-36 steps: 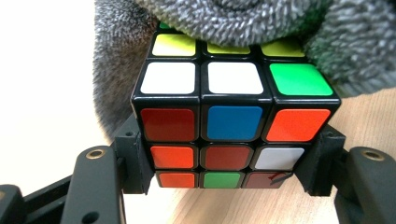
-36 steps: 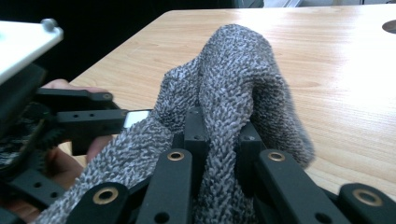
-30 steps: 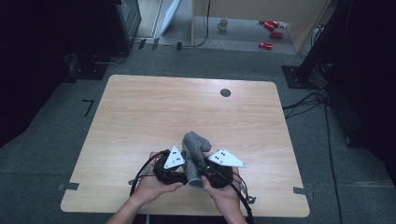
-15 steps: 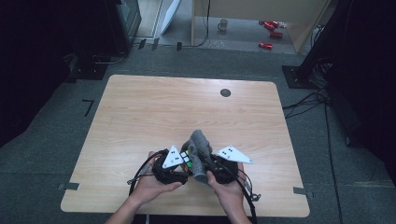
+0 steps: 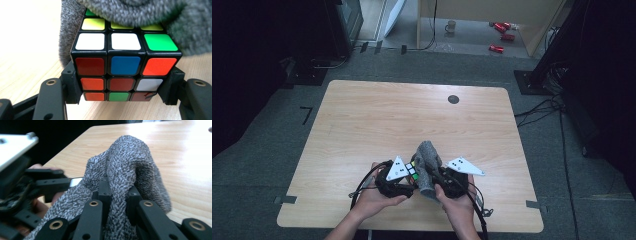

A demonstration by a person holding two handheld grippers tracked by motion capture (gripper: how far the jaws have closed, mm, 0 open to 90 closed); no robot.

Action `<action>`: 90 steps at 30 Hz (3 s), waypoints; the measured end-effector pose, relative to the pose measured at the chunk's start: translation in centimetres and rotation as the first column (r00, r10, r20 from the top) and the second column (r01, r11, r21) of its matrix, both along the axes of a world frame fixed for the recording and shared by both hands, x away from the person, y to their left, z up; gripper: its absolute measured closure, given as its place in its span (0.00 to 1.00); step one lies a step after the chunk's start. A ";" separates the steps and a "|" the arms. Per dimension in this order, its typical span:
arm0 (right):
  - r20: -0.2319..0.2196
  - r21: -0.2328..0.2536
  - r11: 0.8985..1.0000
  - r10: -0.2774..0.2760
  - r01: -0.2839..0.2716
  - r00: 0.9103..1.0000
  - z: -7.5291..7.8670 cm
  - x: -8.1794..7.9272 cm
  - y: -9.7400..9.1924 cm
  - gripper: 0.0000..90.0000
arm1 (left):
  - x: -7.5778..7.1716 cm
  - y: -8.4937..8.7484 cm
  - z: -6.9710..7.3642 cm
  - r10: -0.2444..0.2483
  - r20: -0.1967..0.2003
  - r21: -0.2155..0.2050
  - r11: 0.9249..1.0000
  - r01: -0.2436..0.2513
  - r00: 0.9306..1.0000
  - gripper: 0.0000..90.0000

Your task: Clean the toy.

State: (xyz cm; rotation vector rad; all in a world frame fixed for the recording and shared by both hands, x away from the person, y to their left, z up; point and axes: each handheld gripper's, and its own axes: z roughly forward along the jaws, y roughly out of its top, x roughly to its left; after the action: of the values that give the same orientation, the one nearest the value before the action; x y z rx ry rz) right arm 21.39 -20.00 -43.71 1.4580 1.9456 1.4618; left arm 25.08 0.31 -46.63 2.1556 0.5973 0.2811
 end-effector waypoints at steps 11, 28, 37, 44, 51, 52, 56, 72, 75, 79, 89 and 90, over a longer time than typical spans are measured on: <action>0.003 0.020 1.000 0.012 -0.012 1.000 0.2 0.0 0.0 0.89 | 0.3 0.5 0.1 0.010 -0.019 -0.031 0.999 -0.010 1.000 0.39; 0.059 0.069 0.988 0.133 -0.137 0.989 -0.5 1.0 -2.5 0.90 | 1.0 3.9 1.3 -0.114 -0.028 -0.248 0.963 0.104 0.993 0.39; 0.116 0.131 0.949 0.273 -0.287 0.955 -0.1 0.7 -2.5 0.90 | 0.7 4.2 1.0 -0.214 -0.030 -0.257 0.946 0.199 0.976 0.39; 0.044 0.056 0.963 0.263 -0.265 0.964 -1.6 0.8 -1.7 0.90 | 0.8 4.5 1.1 -0.204 -0.025 -0.255 0.948 0.192 0.979 0.39; 0.140 0.089 0.969 0.215 -0.229 0.966 0.1 0.0 -1.8 0.91 | 0.4 3.9 1.2 -0.239 -0.024 -0.268 0.937 0.224 0.971 0.39; 0.140 0.084 0.972 0.206 -0.219 0.969 0.0 0.0 -1.8 0.91 | 0.3 3.9 1.3 -0.241 -0.021 -0.269 0.936 0.226 0.970 0.39; 0.070 0.070 0.977 0.198 -0.203 0.978 -1.4 0.3 -1.5 0.91 | 0.4 4.0 1.3 -0.238 -0.029 -0.263 0.939 0.222 0.971 0.39; 0.173 0.061 0.987 0.136 -0.149 0.975 0.4 -0.9 -1.1 0.92 | 0.1 3.5 0.7 -0.255 -0.034 -0.264 0.935 0.237 0.966 0.39; 0.184 0.054 0.988 0.133 -0.145 0.974 0.4 -1.0 -1.2 0.92 | 0.1 3.7 1.4 -0.268 -0.031 -0.304 0.920 0.246 0.963 0.39; 0.115 0.036 0.989 0.138 -0.143 0.984 -1.3 -0.6 -0.9 0.92 | 0.2 4.1 1.4 -0.252 -0.027 -0.285 0.929 0.235 0.967 0.39; 0.142 0.071 0.985 0.149 -0.160 0.979 -0.5 -0.7 -1.3 0.92 | 0.1 3.9 1.4 -0.256 -0.036 -0.293 0.927 0.235 0.966 0.39; 0.124 0.064 0.985 0.149 -0.158 0.981 -1.1 -0.6 -1.2 0.92 | 0.2 3.9 1.3 -0.254 -0.037 -0.280 0.931 0.234 0.967 0.39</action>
State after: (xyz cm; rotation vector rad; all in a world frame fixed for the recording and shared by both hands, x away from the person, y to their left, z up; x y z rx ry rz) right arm 20.81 -21.19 -44.81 1.2422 1.9881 1.6630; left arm 25.26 4.19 -45.31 1.9510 0.3769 -0.0167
